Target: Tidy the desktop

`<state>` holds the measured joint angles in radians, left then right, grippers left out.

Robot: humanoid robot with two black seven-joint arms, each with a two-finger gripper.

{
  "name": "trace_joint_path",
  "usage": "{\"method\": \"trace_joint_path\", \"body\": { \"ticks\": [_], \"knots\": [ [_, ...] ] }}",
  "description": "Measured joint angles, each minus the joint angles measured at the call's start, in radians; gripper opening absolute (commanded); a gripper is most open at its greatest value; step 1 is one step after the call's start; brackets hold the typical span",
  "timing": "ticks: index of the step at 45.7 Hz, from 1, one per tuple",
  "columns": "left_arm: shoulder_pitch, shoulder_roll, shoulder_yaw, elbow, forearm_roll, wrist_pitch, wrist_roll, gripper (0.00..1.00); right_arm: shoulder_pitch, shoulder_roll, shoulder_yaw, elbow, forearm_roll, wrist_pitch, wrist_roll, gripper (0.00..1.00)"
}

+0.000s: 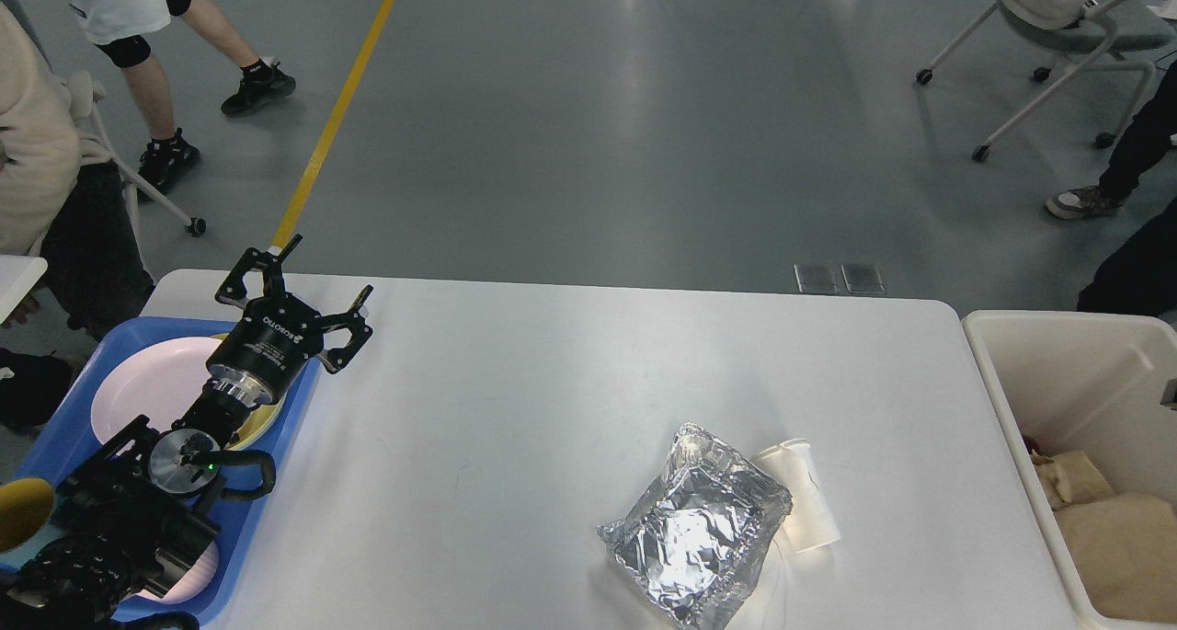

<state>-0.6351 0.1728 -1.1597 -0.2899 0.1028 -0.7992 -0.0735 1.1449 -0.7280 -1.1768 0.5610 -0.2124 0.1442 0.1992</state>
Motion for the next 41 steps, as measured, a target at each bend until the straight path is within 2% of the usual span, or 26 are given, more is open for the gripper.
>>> {"method": "trace_joint_path", "body": {
  "ticks": [16, 27, 41],
  "knots": [
    [0.0, 0.0, 0.0, 0.0, 0.0, 0.0, 0.0, 0.97, 0.148, -0.063, -0.028, 0.046, -0.006, 0.047, 0.0, 0.93],
    [0.0, 0.0, 0.0, 0.0, 0.0, 0.0, 0.0, 0.97, 0.319, -0.074, -0.104, 0.057, -0.004, 0.183, 0.0, 0.93],
    [0.0, 0.0, 0.0, 0.0, 0.0, 0.0, 0.0, 0.97, 0.571, -0.082, -0.156, 0.058, -0.012, 0.436, -0.01, 0.93]
  ]
}}
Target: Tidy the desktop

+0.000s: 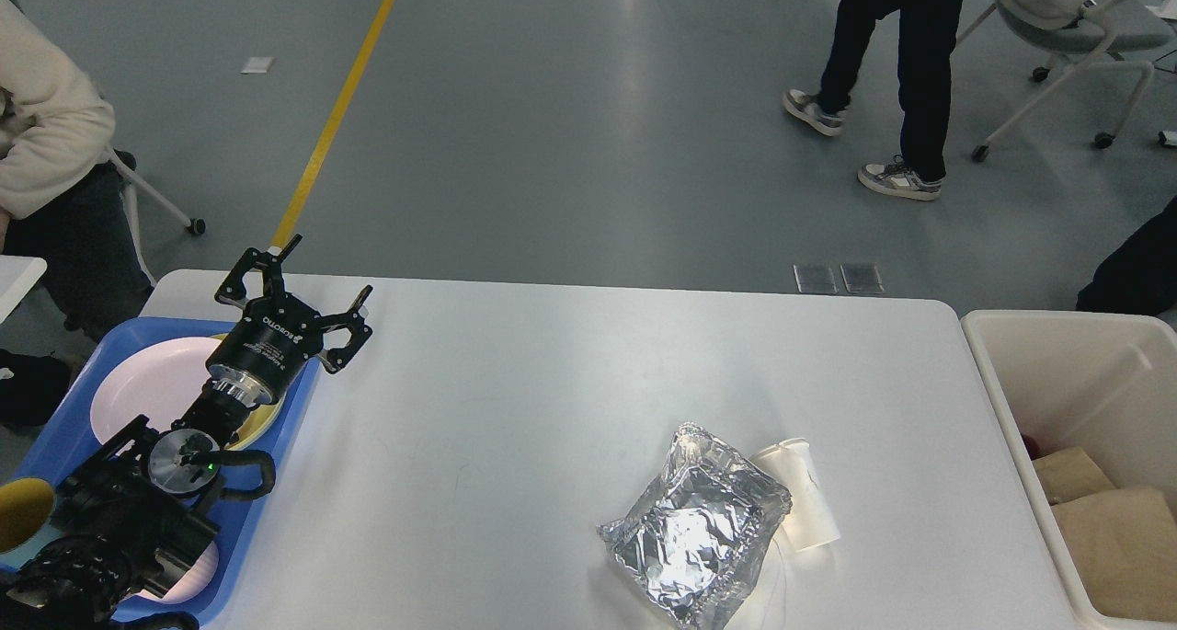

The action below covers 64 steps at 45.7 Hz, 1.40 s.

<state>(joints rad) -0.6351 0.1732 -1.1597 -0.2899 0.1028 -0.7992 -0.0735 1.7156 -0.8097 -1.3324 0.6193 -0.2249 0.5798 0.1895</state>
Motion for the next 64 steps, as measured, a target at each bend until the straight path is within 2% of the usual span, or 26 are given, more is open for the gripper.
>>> {"method": "trace_joint_path", "body": {
  "ticks": [11, 25, 39, 49, 64],
  "knots": [
    [0.0, 0.0, 0.0, 0.0, 0.0, 0.0, 0.0, 0.97, 0.179, 0.083, -0.001, -0.001, -0.006, 0.153, -0.005, 0.92],
    [0.0, 0.0, 0.0, 0.0, 0.0, 0.0, 0.0, 0.97, 0.312, 0.295, -0.002, 0.019, 0.003, 0.241, -0.006, 0.92],
    [0.0, 0.0, 0.0, 0.0, 0.0, 0.0, 0.0, 0.97, 0.398, 0.44, 0.024, 0.113, 0.005, 0.327, -0.005, 0.92],
    [0.0, -0.001, 0.0, 0.0, 0.0, 0.0, 0.0, 0.97, 0.338, 0.515, 0.052, 0.162, 0.013, 0.316, -0.004, 0.91],
    [0.0, 0.0, 0.0, 0.0, 0.0, 0.0, 0.0, 0.97, 0.069, 0.645, 0.104, 0.153, 0.083, 0.284, -0.004, 0.92]
  ]
}}
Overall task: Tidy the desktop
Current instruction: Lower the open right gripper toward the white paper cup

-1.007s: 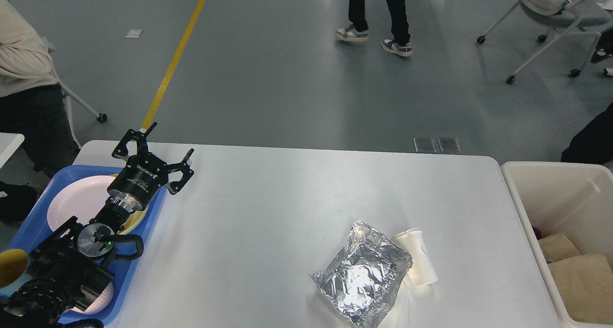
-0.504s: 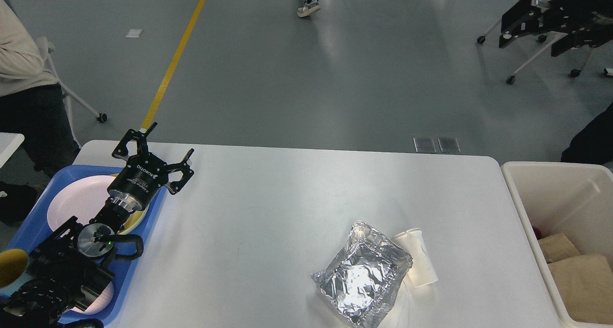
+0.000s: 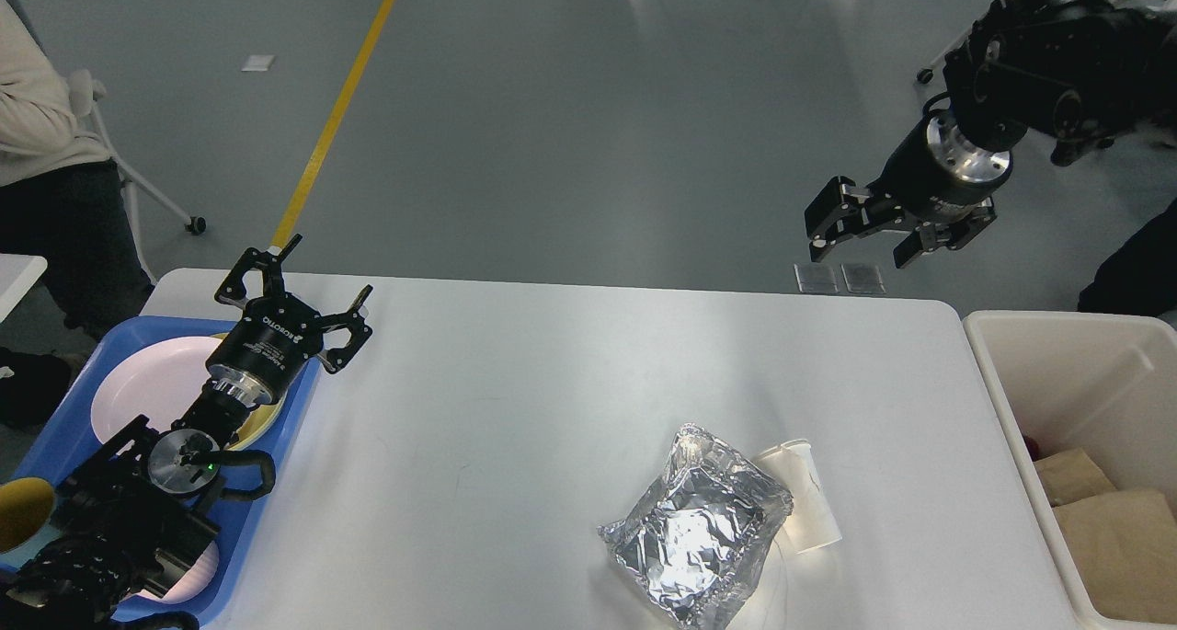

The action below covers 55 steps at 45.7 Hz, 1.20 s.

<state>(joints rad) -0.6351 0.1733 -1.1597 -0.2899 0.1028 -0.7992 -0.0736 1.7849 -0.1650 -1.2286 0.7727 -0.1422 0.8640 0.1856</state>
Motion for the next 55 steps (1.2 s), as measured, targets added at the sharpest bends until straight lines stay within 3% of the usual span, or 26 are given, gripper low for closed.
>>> {"method": "trace_joint_path", "body": {
  "ticks": [21, 33, 55],
  "knots": [
    [0.0, 0.0, 0.0, 0.0, 0.0, 0.0, 0.0, 0.97, -0.343, 0.022, 0.062, -0.011, 0.025, -0.22, 0.001, 0.92],
    [0.0, 0.0, 0.0, 0.0, 0.0, 0.0, 0.0, 0.97, -0.375, 0.022, 0.098, -0.008, 0.159, -0.222, 0.005, 0.92],
    [0.0, 0.0, 0.0, 0.0, 0.0, 0.0, 0.0, 0.97, -0.355, 0.049, 0.17, -0.023, 0.197, -0.226, 0.011, 0.92]
  ]
}}
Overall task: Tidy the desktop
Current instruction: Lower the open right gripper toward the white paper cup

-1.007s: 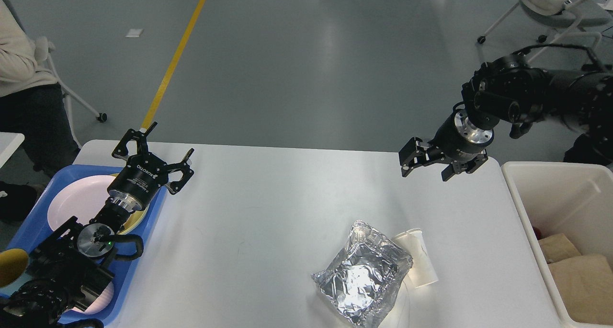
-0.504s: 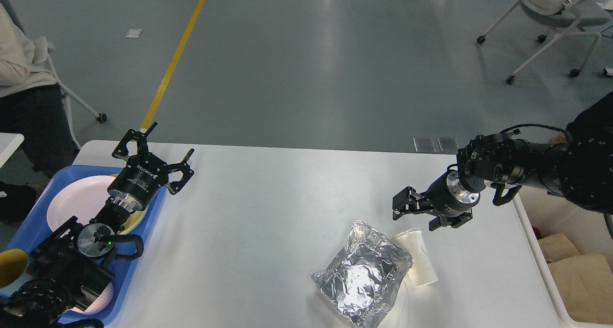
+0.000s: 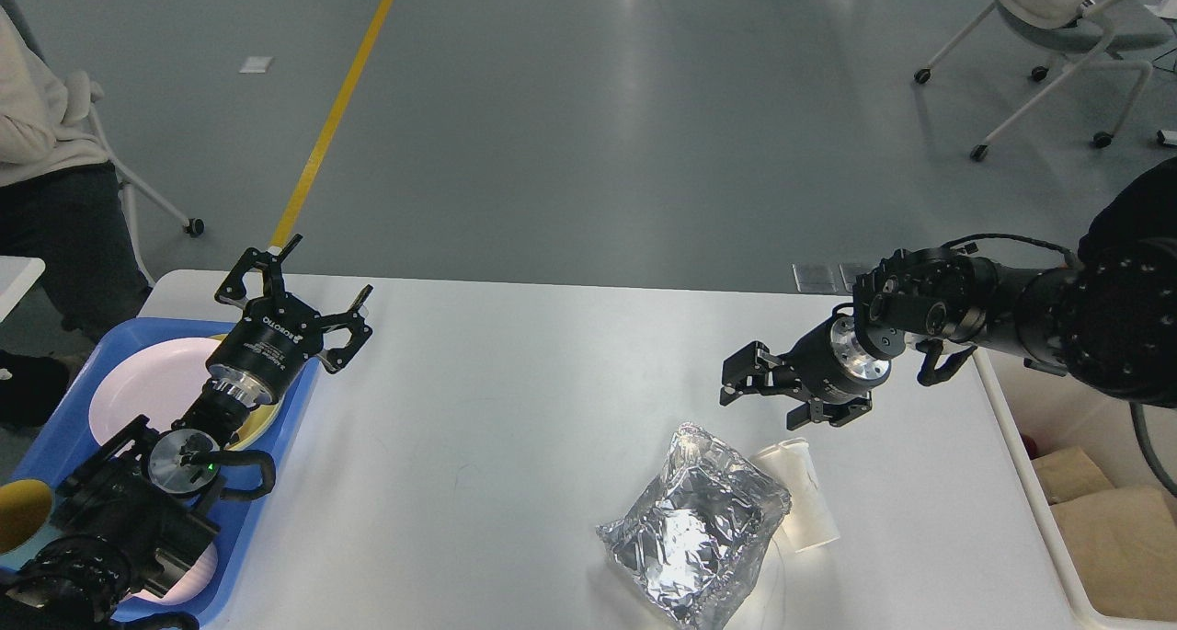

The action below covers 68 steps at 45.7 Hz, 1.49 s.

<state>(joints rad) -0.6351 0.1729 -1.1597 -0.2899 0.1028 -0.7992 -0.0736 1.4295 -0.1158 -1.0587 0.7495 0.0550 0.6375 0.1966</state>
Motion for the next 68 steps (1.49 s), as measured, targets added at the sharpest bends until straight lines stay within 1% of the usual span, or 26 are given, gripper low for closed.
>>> {"method": "trace_joint_path", "body": {
  "ticks": [12, 32, 36, 44, 47, 68],
  "knots": [
    [0.0, 0.0, 0.0, 0.0, 0.0, 0.0, 0.0, 0.97, -0.007, 0.002, 0.004, -0.005, -0.003, 0.001, -0.006, 0.92],
    [0.0, 0.0, 0.0, 0.0, 0.0, 0.0, 0.0, 0.97, -0.037, -0.031, -0.129, -0.021, -0.02, -0.005, -0.007, 0.92],
    [0.0, 0.0, 0.0, 0.0, 0.0, 0.0, 0.0, 0.97, -0.056, -0.032, -0.127, -0.032, 0.009, -0.023, -0.007, 0.92],
    [0.0, 0.0, 0.0, 0.0, 0.0, 0.0, 0.0, 0.97, -0.093, -0.025, -0.131, -0.042, 0.049, -0.107, -0.009, 0.92],
    [0.0, 0.0, 0.0, 0.0, 0.0, 0.0, 0.0, 0.97, -0.103, -0.024, -0.133, -0.042, 0.051, -0.123, -0.009, 0.93],
    [0.0, 0.0, 0.0, 0.0, 0.0, 0.0, 0.0, 0.97, -0.141, -0.047, -0.142, -0.041, 0.04, -0.131, -0.009, 0.92]
  ]
}}
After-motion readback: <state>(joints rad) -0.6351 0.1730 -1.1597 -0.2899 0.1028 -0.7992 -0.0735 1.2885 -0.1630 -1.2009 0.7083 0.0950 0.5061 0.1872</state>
